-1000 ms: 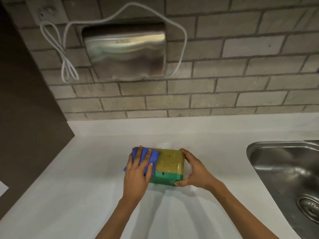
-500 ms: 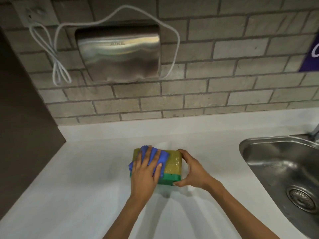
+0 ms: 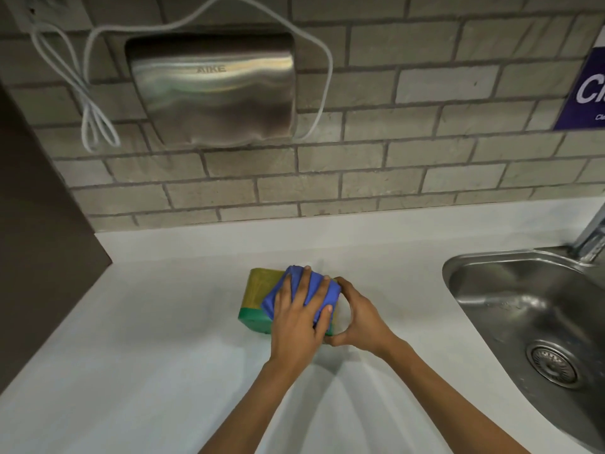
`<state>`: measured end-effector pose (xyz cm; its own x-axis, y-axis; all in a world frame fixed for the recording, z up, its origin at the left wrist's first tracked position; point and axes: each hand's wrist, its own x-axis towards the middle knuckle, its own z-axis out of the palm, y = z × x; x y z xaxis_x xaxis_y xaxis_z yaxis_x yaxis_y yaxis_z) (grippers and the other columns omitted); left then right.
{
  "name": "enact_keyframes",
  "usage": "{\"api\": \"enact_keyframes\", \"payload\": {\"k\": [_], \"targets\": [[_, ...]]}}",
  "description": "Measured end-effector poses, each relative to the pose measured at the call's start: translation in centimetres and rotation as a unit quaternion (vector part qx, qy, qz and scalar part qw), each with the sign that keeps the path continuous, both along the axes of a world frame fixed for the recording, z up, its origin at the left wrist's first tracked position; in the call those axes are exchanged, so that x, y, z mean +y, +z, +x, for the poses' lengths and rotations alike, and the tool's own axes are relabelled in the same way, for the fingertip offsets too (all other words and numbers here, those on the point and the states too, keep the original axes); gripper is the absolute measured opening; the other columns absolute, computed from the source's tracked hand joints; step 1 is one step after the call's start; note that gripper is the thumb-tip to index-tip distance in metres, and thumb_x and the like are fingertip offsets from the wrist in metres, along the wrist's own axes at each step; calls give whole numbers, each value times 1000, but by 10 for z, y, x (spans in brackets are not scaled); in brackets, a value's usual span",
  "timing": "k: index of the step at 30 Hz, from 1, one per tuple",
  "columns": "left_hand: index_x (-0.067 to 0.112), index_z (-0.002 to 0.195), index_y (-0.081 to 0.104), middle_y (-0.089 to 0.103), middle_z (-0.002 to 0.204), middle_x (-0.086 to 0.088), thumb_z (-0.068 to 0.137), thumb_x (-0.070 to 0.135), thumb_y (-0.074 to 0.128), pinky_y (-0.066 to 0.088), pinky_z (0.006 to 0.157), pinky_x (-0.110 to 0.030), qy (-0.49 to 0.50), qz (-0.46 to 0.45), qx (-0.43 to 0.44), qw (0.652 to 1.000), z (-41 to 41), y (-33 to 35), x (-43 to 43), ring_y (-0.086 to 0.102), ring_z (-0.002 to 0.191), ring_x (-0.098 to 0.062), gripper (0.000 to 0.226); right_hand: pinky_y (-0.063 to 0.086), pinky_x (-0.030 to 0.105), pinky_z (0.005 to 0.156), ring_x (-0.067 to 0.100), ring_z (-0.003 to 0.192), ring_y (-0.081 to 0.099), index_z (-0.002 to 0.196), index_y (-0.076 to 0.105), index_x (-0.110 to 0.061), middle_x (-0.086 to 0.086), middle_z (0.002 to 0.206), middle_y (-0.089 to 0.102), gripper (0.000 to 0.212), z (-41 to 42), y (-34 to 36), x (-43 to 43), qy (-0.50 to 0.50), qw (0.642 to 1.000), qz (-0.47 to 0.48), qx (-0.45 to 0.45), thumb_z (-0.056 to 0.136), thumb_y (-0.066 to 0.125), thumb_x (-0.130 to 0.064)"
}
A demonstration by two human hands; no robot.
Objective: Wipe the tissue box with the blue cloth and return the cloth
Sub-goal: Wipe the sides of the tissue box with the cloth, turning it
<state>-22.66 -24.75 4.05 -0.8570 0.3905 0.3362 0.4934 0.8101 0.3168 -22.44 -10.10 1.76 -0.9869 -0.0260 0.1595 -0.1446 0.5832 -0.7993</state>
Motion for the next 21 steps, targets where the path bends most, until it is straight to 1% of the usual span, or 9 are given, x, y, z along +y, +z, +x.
{"api": "enact_keyframes", "payload": {"k": [2,4,6,9,12,14,17,19,21], "targets": [[21,126,61,58,135,-12,88,39,42,44,97,-53,-34,-39,16,999,4,-2,-3,53,123,-39,45,45,5,84,10,103,58,129,42,-16,-10,116,57,90,0,-3,2,-3,1000,-4,1,52,87,-23],[20,125,62,59,133,-12,92,44,33,45,94,-54,-30,-37,32,998,5,-6,-14,54,121,-39,49,49,21,92,14,110,57,133,40,-13,-3,124,56,94,-1,-4,3,-1,1000,-6,1,52,87,-22],[17,128,59,54,137,-14,94,52,20,42,99,-53,20,18,21,999,5,-12,-32,50,125,-41,62,50,29,94,15,111,57,132,40,-15,-2,124,57,95,-2,-6,3,5,1000,-6,1,51,87,-23],[19,136,49,41,148,-14,90,60,10,36,107,-49,123,105,-8,987,6,-16,-48,36,135,-40,73,50,28,94,12,112,55,132,39,-21,-6,123,55,96,-1,-7,3,6,1000,-9,-3,49,86,-28],[16,136,49,39,149,-18,90,57,5,34,108,-53,167,105,-27,980,9,-10,-29,33,135,-47,76,47,21,92,10,113,54,133,37,-23,-8,125,54,97,0,-8,3,6,1000,-11,-1,49,86,-29],[16,133,53,45,144,-20,93,52,8,37,103,-56,137,68,-30,988,12,-5,-8,40,130,-49,71,46,19,92,9,113,54,133,38,-23,-8,127,53,97,0,-7,2,3,1000,-13,-1,50,86,-28],[20,128,59,56,136,-17,93,50,23,46,94,-54,86,-6,-18,996,14,0,11,54,120,-44,58,48,26,95,10,113,55,133,39,-22,-9,128,54,94,0,-6,2,-3,1000,-23,-4,51,84,-28],[24,127,60,58,133,-14,87,47,35,49,92,-52,61,-45,6,997,12,-2,14,58,117,-39,52,48,28,96,10,114,55,134,39,-20,-8,129,54,95,0,-7,3,1,1000,-30,-3,51,86,-24],[24,126,60,59,133,-13,85,46,37,50,91,-53,47,-48,22,997,8,-6,9,59,116,-39,52,49,29,96,12,113,56,133,39,-18,-7,128,55,94,-1,-8,3,3,999,-32,1,52,85,-23]]}}
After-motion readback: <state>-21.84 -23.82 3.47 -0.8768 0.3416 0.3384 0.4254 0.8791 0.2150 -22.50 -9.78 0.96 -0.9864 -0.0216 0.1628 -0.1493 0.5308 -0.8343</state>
